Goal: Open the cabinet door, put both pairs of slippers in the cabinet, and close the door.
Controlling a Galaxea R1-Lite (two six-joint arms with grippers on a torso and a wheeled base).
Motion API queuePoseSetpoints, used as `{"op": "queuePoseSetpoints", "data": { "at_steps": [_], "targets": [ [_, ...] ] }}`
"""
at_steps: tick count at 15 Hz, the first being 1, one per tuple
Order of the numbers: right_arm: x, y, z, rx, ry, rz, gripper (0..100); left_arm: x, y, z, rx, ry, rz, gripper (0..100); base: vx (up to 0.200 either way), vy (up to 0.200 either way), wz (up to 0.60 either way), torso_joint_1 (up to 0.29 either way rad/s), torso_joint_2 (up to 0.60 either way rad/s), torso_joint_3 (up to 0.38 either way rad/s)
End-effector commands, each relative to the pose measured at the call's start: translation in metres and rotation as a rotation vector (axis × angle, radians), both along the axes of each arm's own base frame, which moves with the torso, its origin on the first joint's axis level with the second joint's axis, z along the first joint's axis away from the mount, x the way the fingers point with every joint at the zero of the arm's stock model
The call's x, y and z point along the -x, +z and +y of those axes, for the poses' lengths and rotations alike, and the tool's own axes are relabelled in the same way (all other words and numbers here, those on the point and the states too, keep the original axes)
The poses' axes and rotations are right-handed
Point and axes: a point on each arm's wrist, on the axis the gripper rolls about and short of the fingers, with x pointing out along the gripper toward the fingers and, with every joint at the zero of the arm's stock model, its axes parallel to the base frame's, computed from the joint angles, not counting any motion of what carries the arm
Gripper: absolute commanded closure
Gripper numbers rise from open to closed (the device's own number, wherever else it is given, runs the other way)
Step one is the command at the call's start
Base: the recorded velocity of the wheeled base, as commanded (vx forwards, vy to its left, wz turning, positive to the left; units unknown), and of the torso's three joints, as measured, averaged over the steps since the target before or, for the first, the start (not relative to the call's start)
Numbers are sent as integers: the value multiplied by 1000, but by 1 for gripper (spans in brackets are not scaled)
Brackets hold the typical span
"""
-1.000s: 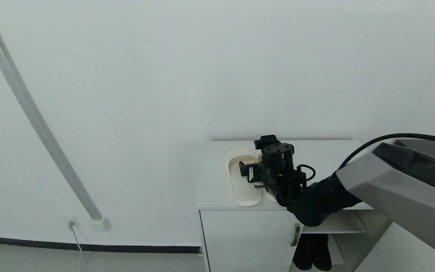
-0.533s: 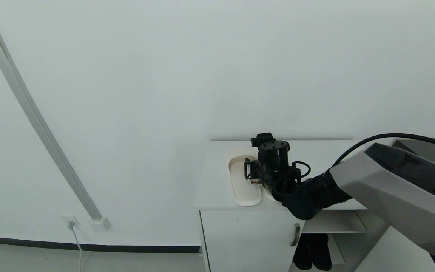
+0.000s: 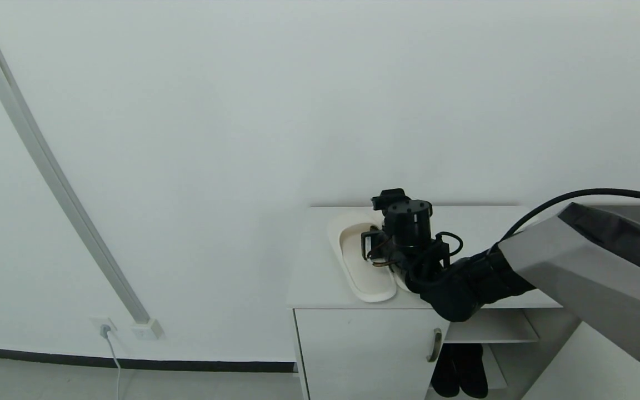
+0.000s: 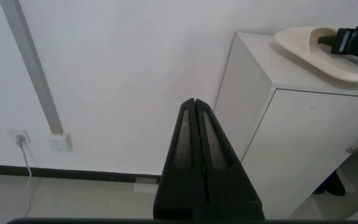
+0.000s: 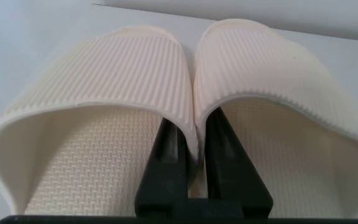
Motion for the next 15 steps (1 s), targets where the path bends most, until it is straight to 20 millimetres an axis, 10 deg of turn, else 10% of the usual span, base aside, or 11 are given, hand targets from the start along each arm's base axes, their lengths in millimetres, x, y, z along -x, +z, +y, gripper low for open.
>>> {"op": "queuePoseSetpoints", "data": {
  "at_steps": [1,15],
  "targets": [
    [28,30,-14,-16,24,-17,100,0,0,0,-1,1,0,100,0,0,0,0,0,0],
    [143,54,-81,10,318,20,100,0,0,0,0,2,-2,100,0,0,0,0,0,0]
  ]
}}
